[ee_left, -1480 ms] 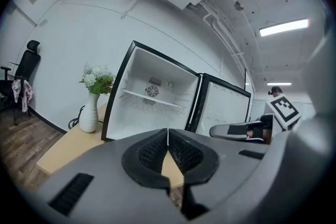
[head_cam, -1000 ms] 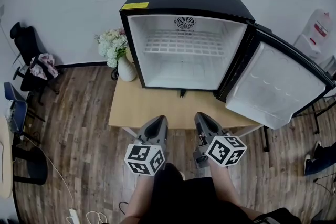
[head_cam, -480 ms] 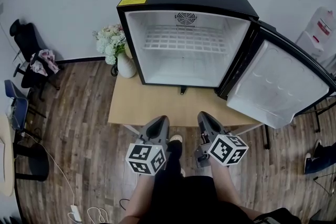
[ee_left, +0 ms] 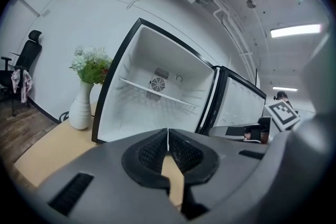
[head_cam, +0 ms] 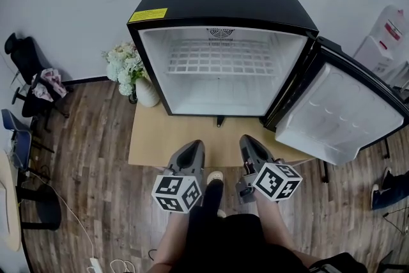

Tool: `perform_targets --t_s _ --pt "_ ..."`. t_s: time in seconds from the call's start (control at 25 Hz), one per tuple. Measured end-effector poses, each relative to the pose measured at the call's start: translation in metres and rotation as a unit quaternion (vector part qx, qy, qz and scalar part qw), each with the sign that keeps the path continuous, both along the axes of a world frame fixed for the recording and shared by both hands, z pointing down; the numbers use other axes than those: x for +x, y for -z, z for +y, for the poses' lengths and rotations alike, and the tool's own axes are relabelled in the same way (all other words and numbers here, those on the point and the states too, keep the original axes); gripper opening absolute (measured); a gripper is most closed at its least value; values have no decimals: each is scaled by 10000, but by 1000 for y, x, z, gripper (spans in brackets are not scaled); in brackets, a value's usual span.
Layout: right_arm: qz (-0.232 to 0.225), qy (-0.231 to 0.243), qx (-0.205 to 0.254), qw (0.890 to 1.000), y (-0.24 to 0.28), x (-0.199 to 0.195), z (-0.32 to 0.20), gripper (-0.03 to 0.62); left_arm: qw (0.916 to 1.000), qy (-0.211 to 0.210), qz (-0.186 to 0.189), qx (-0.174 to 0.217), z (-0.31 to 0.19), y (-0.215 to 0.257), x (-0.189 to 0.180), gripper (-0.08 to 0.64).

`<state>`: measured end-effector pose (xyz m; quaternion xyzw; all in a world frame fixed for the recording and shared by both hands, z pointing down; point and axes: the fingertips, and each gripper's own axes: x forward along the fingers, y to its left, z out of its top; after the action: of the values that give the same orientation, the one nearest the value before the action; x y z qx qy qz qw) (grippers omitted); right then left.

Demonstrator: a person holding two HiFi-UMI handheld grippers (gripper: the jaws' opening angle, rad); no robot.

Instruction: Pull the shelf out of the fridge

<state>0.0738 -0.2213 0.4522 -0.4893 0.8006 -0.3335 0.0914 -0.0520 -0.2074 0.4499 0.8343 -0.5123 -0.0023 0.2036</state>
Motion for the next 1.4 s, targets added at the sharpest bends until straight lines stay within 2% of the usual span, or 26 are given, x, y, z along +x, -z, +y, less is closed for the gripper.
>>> perform_targets --t_s 0.52,0.64,0.76,0.96,1.2,1.32,1.4 --pt "-268 -196 -100 9994 8 3 -64 -8 9993 161 347 55 -71 12 -6 8" --pt "-559 -357 -165 9977 14 7 -75 -8 9985 243 497 53 -83 17 -10 8" --pt "-983 -582 -149 9933 25 14 -87 -8 9951 292 943 -45 -97 19 -13 8" --pt "-1365 -665 -49 9884 39 16 -108 -8 9830 333 1791 -226 -120 21 -15 8" --pt "-1868 -745 -102 9795 39 15 -130 -6 9608 439 2719 -321 -150 26 -19 8" --pt "-1919 -732 90 9786 46 16 -142 -6 9470 476 3159 -322 -164 29 -20 8" --pt "-1888 -735 217 9790 49 19 -150 -6 9418 440 3324 -243 -172 32 -19 9"
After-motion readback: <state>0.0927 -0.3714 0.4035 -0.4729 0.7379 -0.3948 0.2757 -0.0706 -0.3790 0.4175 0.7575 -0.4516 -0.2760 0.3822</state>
